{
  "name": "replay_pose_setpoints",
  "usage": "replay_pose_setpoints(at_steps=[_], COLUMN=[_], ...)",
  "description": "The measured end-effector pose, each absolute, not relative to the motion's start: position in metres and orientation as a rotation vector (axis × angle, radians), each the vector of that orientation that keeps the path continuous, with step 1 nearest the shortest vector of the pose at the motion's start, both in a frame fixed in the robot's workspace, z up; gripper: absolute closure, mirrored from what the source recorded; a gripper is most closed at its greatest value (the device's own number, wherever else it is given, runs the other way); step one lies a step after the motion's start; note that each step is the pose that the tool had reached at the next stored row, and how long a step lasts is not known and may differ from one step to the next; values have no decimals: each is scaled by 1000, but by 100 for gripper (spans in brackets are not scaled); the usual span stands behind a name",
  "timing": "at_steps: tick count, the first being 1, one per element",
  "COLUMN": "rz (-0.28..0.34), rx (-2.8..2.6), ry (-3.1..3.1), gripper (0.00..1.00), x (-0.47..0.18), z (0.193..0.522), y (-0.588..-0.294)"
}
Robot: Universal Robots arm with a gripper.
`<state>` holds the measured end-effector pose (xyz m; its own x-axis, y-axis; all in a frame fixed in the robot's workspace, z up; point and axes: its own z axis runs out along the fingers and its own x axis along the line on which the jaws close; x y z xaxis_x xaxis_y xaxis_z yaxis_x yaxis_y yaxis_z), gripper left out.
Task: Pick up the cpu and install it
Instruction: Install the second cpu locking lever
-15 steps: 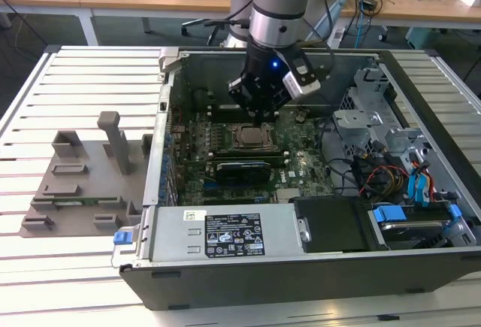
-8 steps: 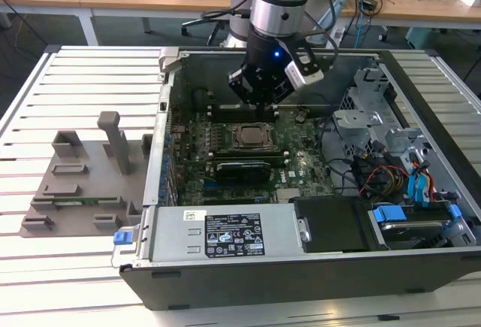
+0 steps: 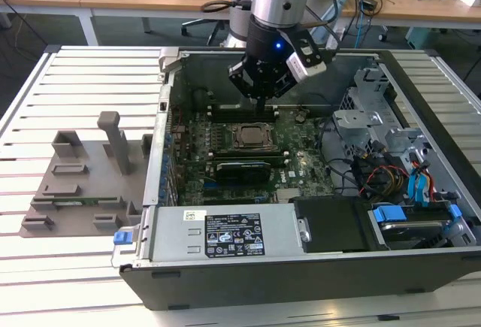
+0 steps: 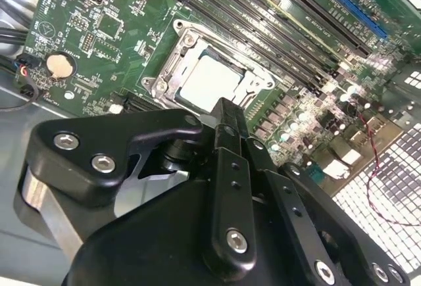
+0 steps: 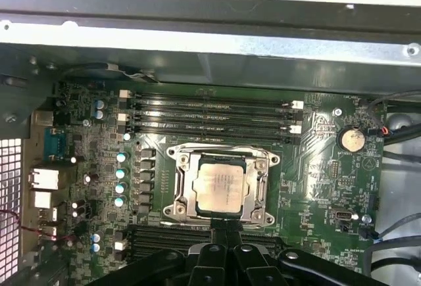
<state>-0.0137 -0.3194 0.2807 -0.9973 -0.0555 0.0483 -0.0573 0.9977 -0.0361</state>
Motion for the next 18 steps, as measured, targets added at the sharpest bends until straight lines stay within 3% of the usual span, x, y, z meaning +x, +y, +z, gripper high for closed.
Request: replay_pose_setpoints(at_steps=[18], rz=[58], rx=[87], ry=[-3093], gripper=[89], x=[-14], z=[310], y=[-319])
